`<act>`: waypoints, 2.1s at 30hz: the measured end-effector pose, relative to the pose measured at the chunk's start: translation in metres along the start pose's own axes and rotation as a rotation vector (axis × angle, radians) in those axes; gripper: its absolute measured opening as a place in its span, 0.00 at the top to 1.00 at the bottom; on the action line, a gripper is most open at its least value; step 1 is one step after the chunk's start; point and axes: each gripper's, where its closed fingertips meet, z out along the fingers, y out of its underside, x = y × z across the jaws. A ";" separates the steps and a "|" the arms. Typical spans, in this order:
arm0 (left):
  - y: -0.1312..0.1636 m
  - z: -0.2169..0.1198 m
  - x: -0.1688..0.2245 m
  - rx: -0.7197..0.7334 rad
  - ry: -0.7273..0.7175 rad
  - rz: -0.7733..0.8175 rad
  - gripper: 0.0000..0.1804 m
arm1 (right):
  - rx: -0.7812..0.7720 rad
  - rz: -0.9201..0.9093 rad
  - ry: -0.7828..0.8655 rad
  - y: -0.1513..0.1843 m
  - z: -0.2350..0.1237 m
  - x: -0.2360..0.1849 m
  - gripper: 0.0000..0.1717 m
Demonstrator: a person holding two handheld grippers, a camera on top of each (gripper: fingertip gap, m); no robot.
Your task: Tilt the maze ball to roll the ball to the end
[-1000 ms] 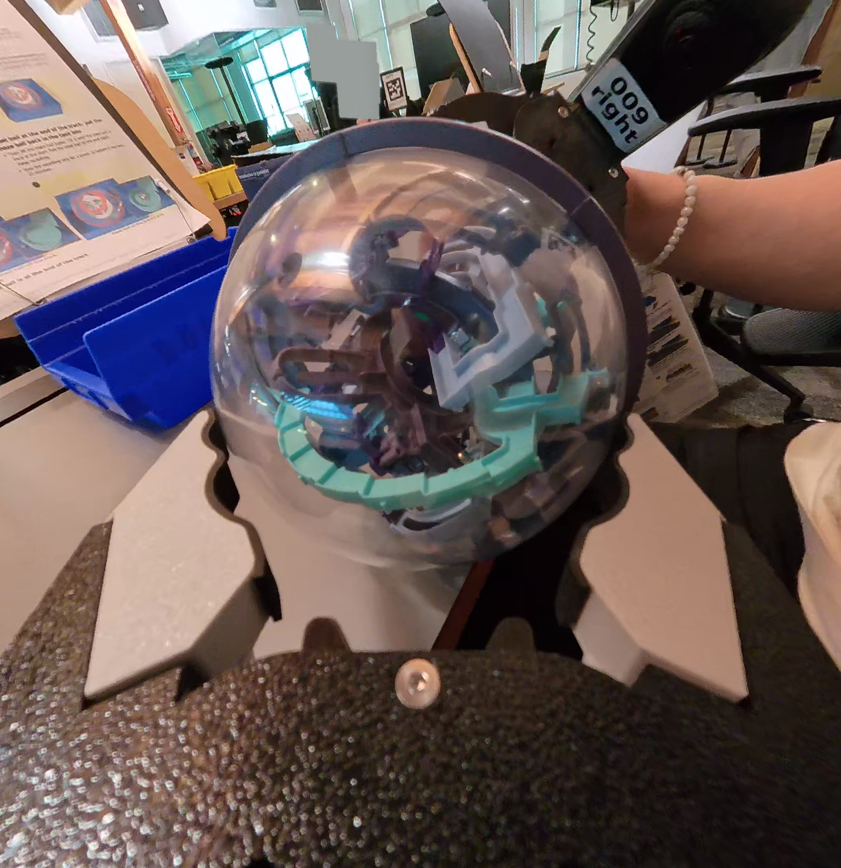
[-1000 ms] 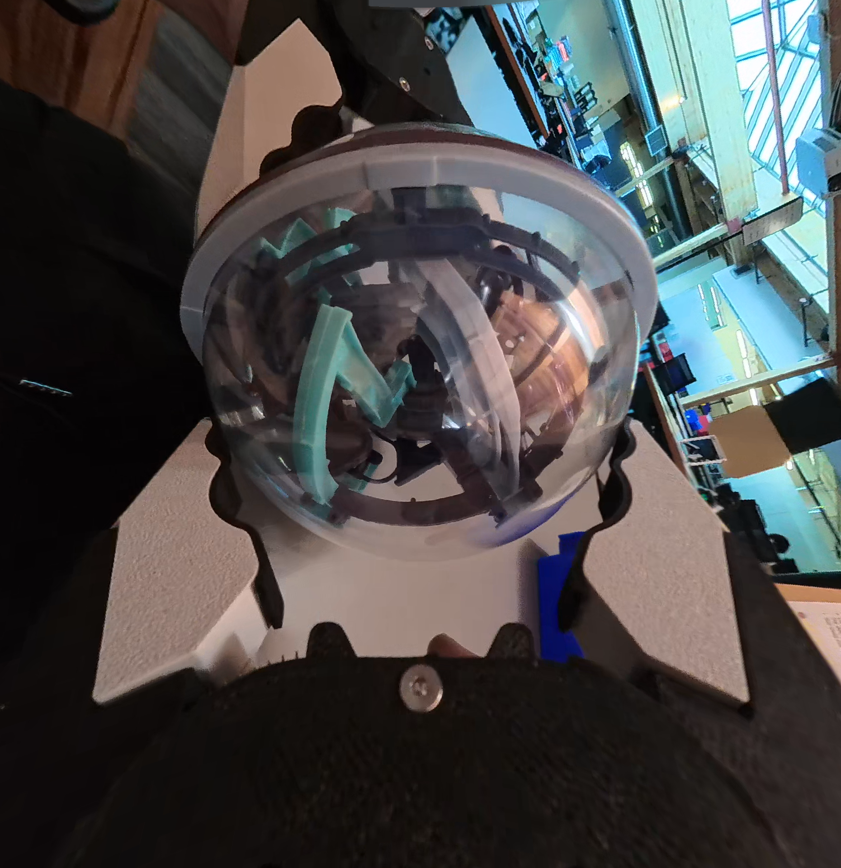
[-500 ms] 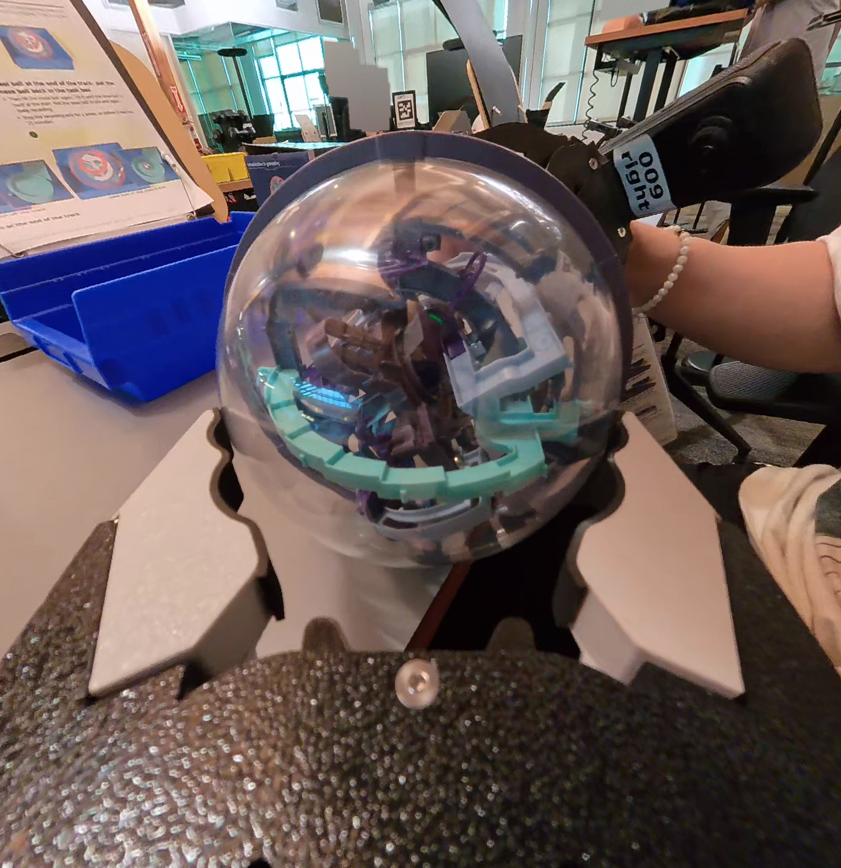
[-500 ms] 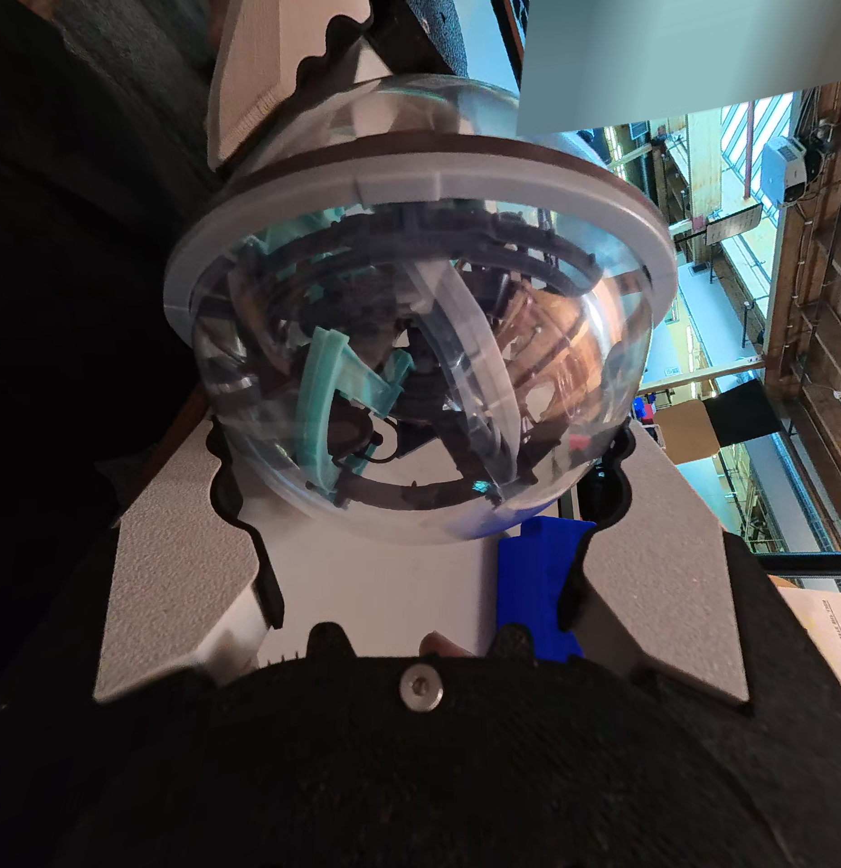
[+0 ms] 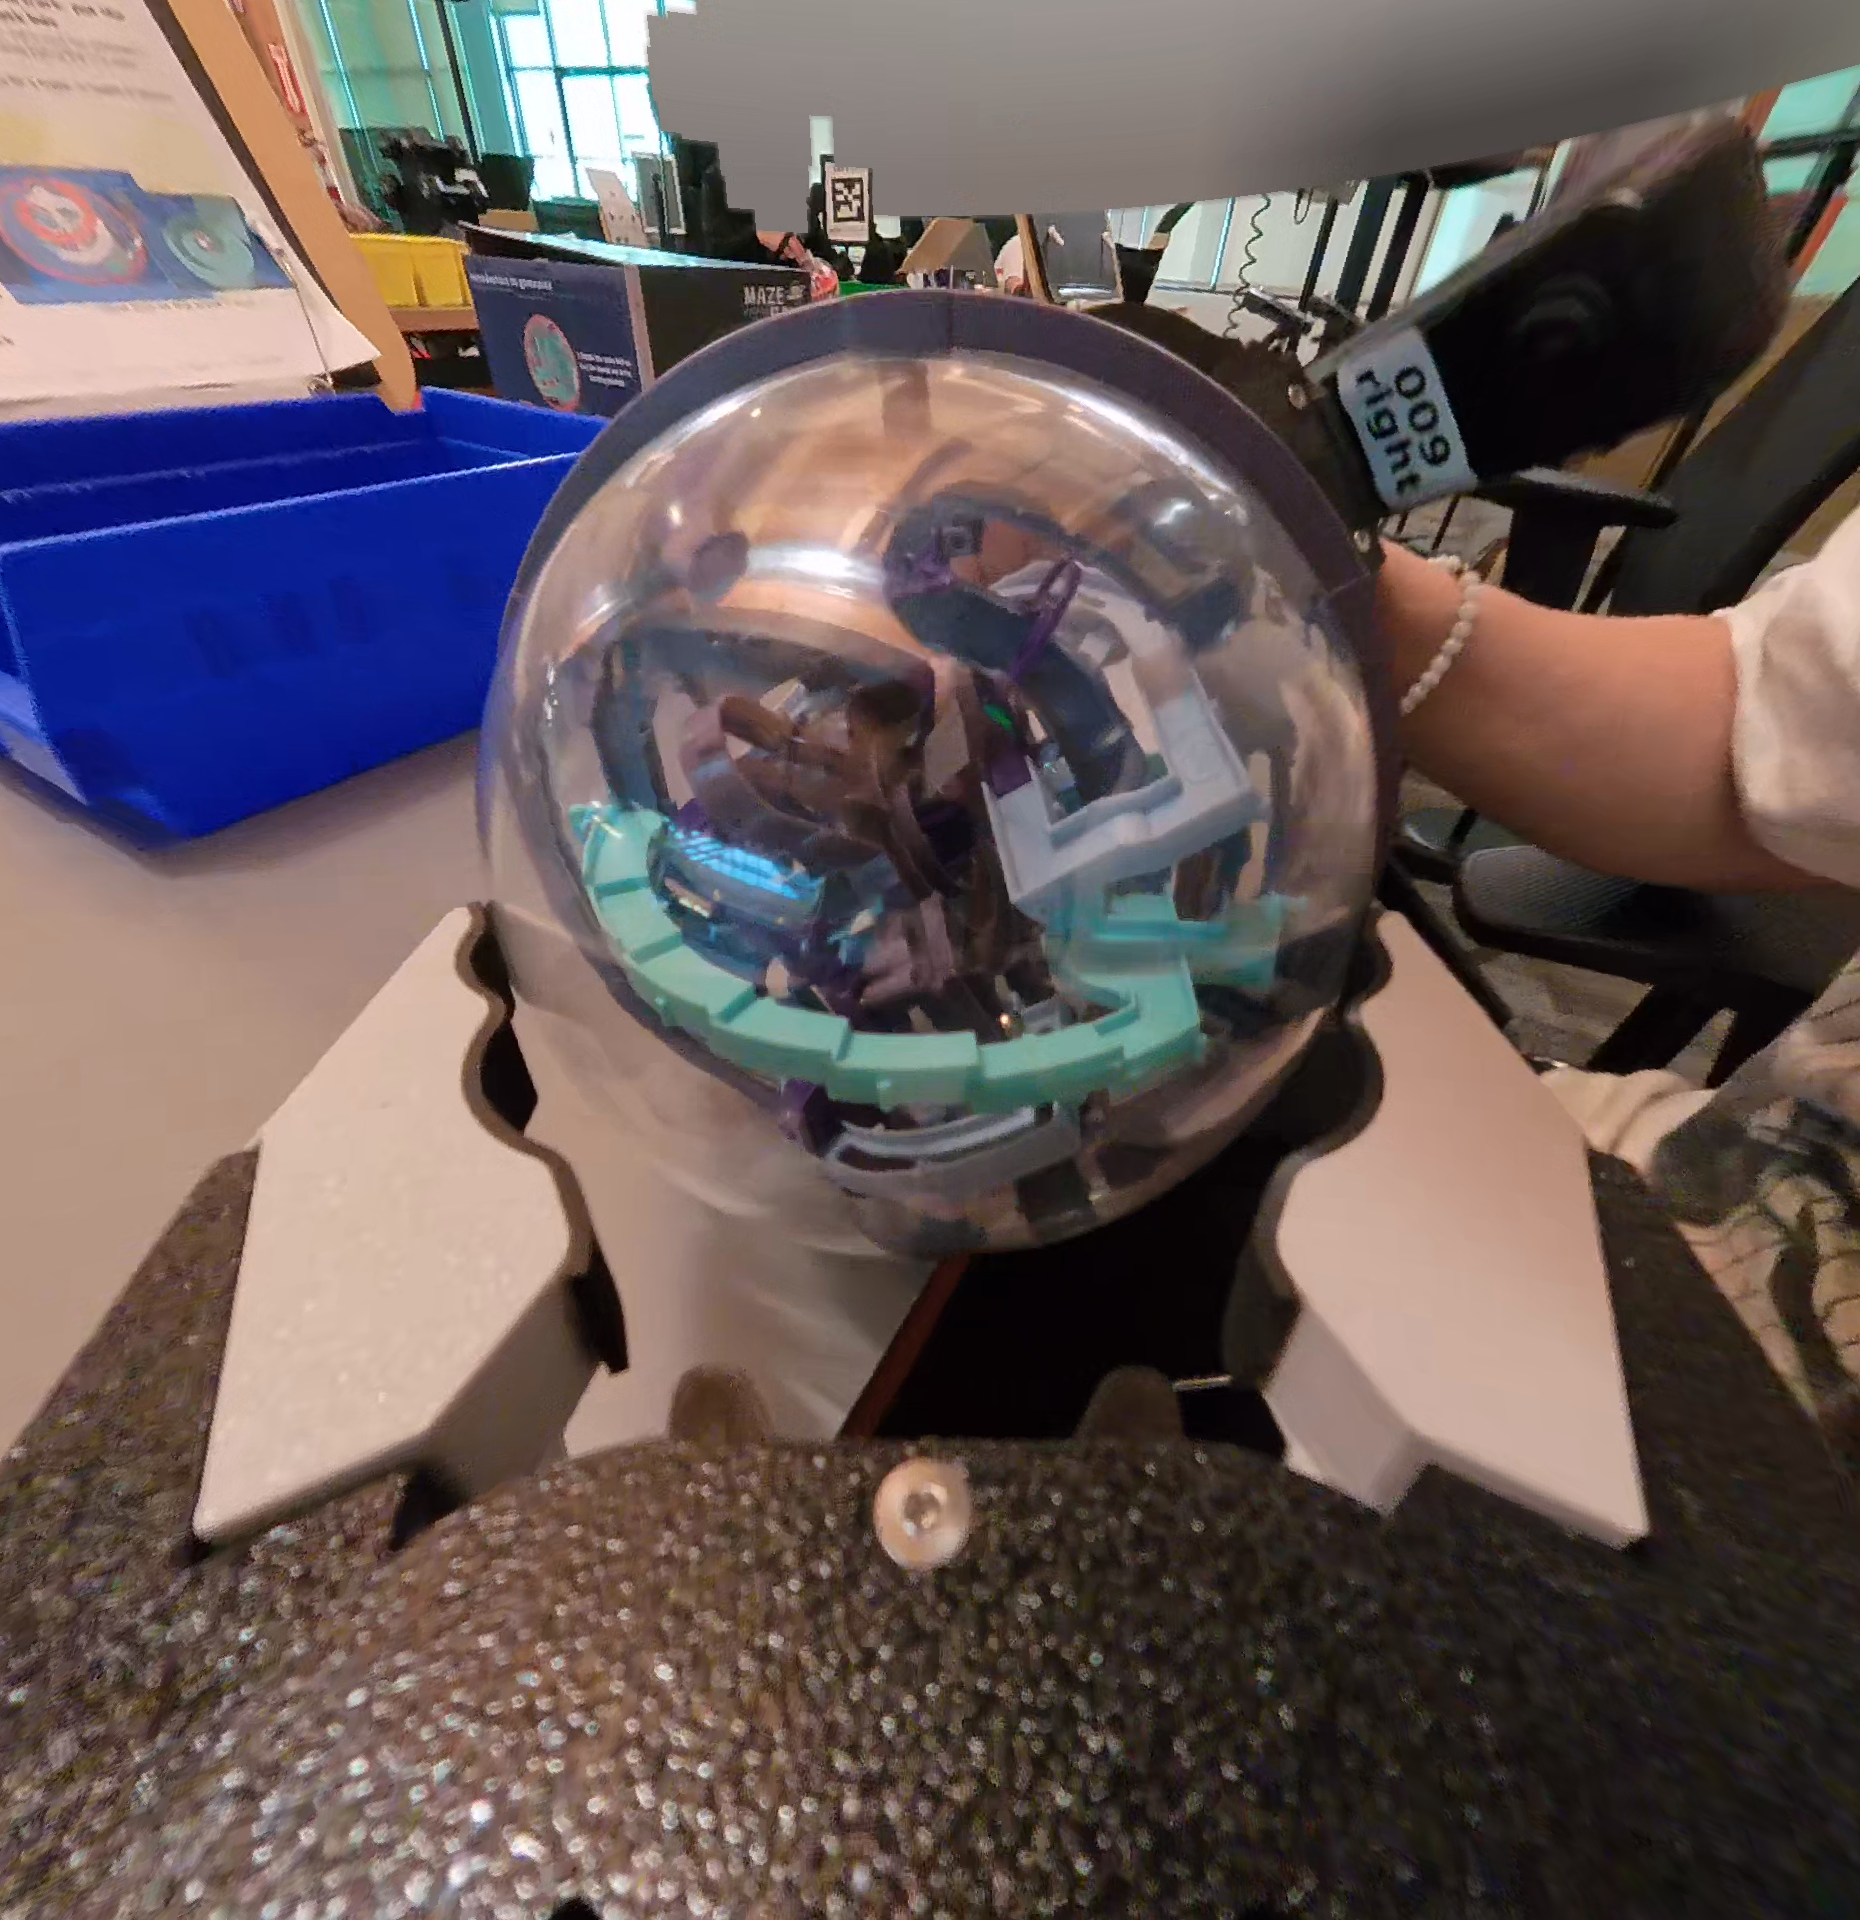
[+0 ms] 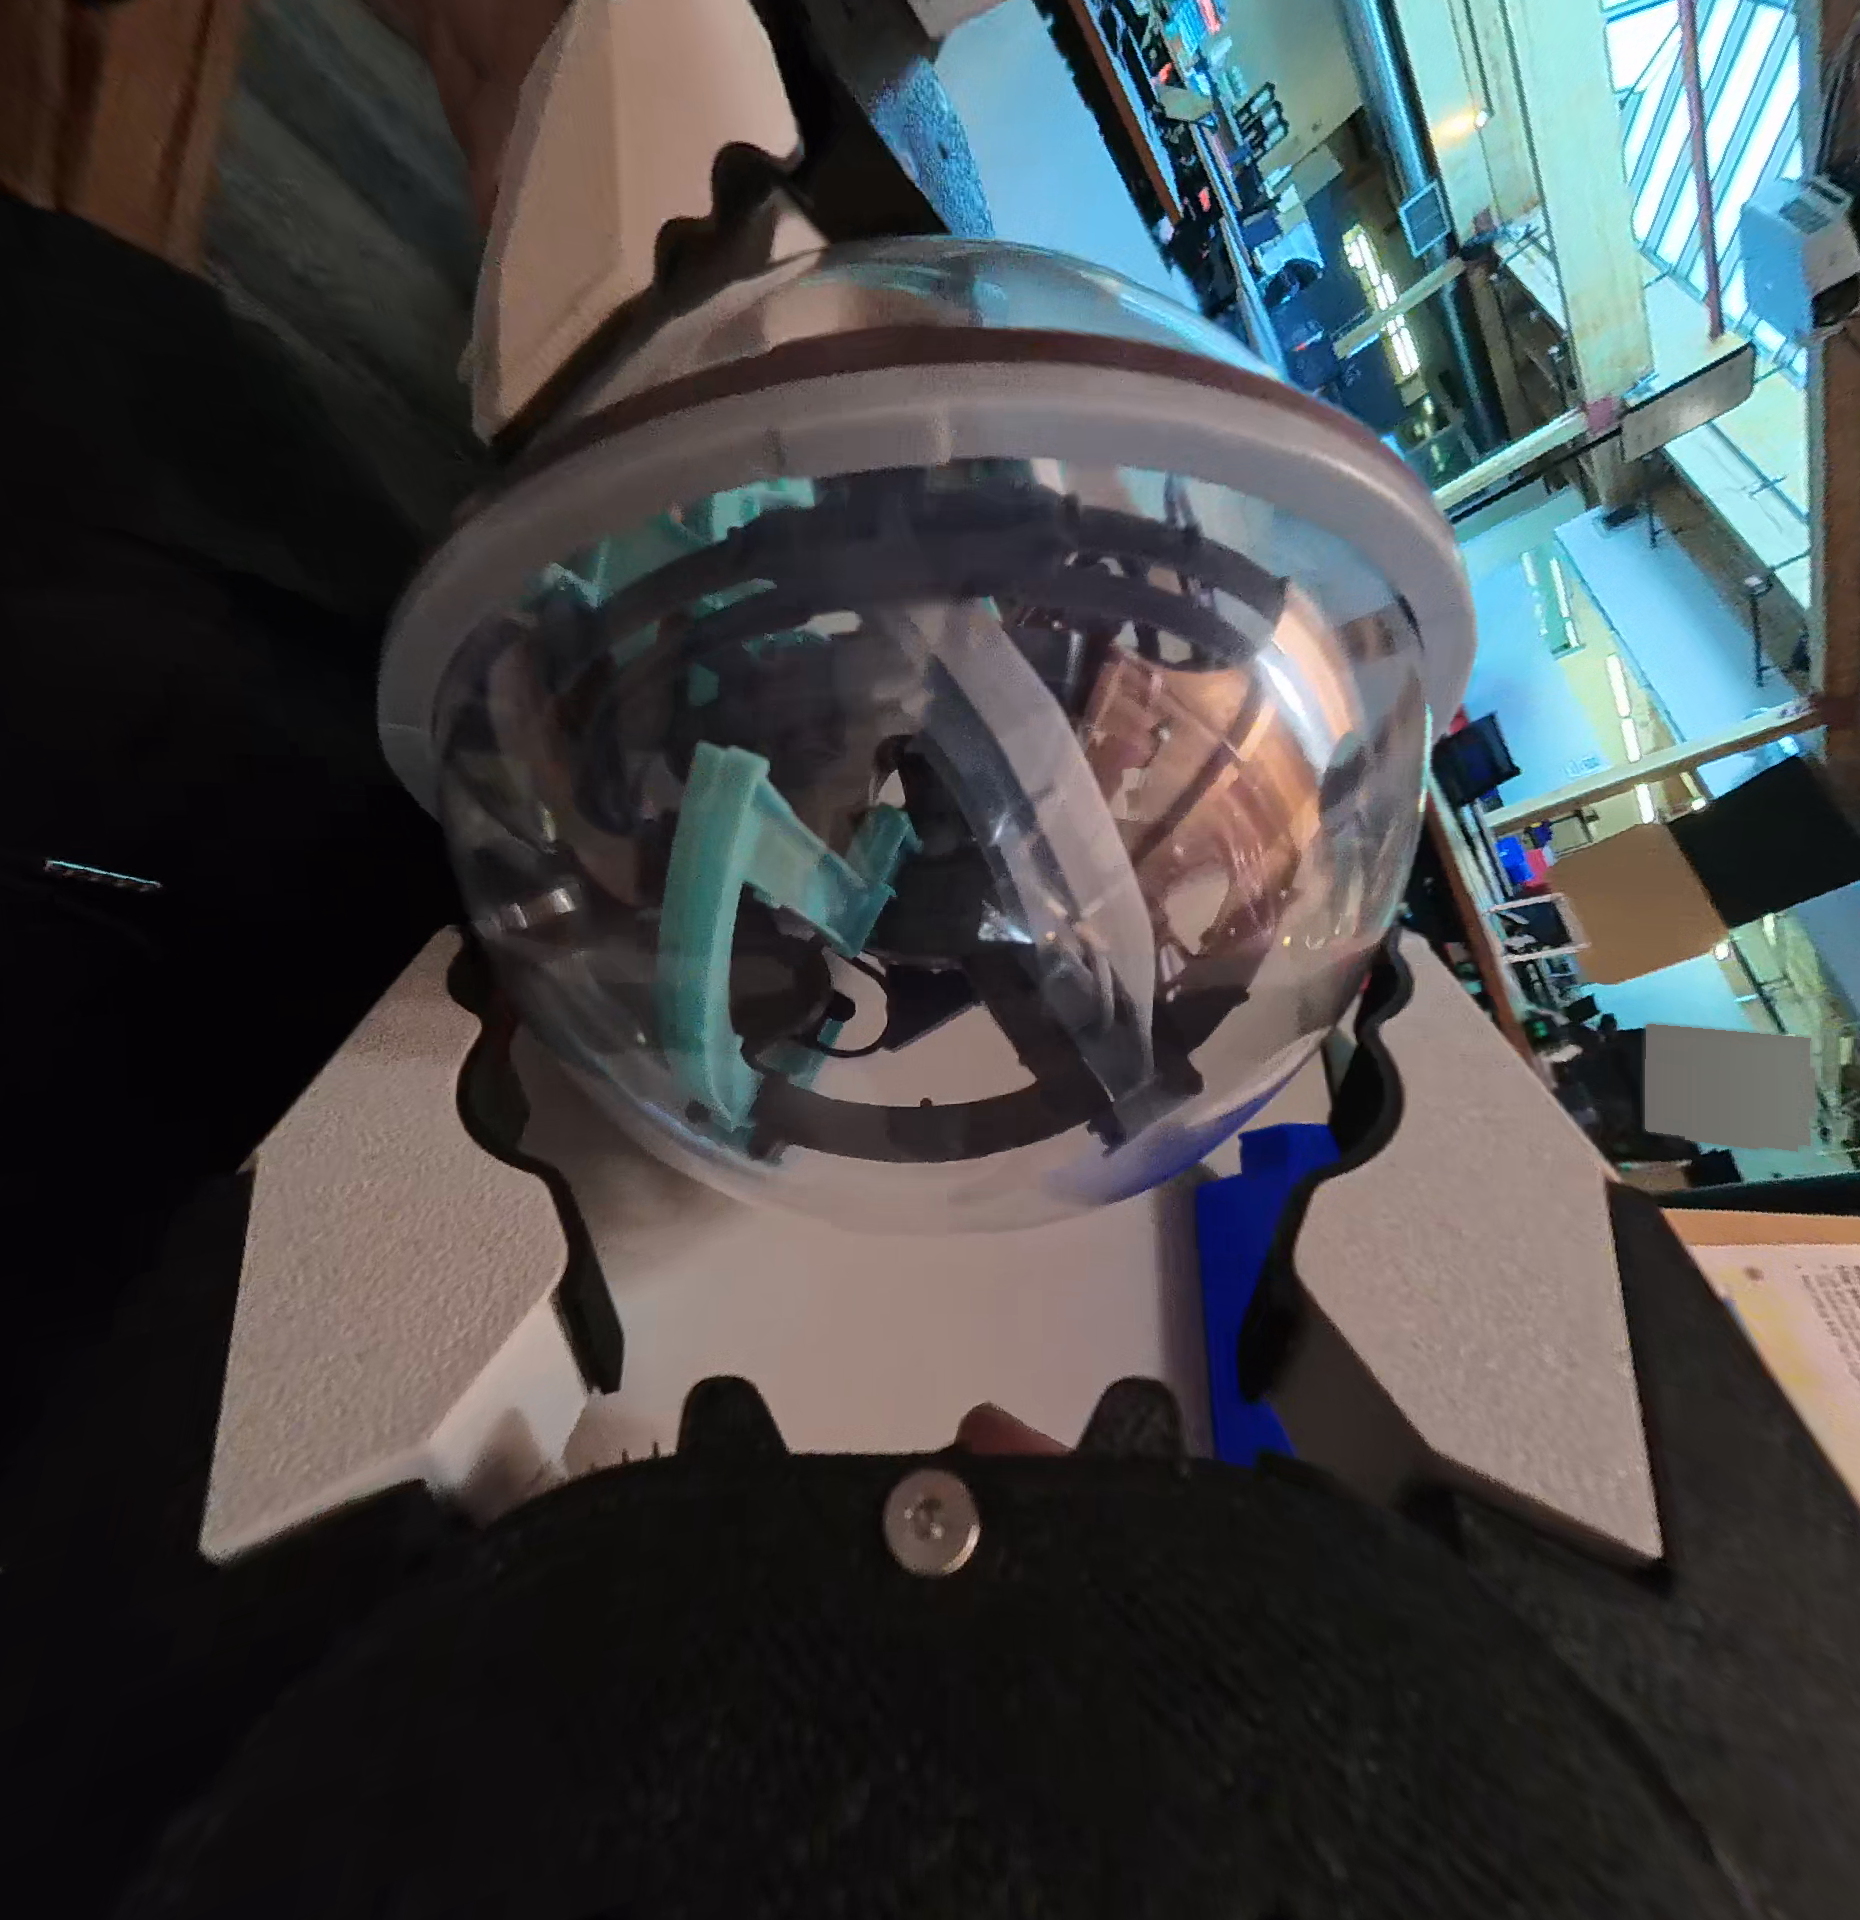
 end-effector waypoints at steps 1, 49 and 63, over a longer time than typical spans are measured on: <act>0.000 0.000 0.001 0.001 0.004 -0.015 0.16 | 0.005 -0.012 0.009 -0.002 0.000 0.000 0.09; 0.004 0.016 0.022 0.016 -0.075 -0.096 0.13 | 0.172 0.311 0.128 -0.038 -0.020 -0.006 0.08; -0.009 0.010 0.024 0.118 -0.031 -0.160 0.16 | 0.124 0.189 0.145 -0.028 -0.024 -0.010 0.08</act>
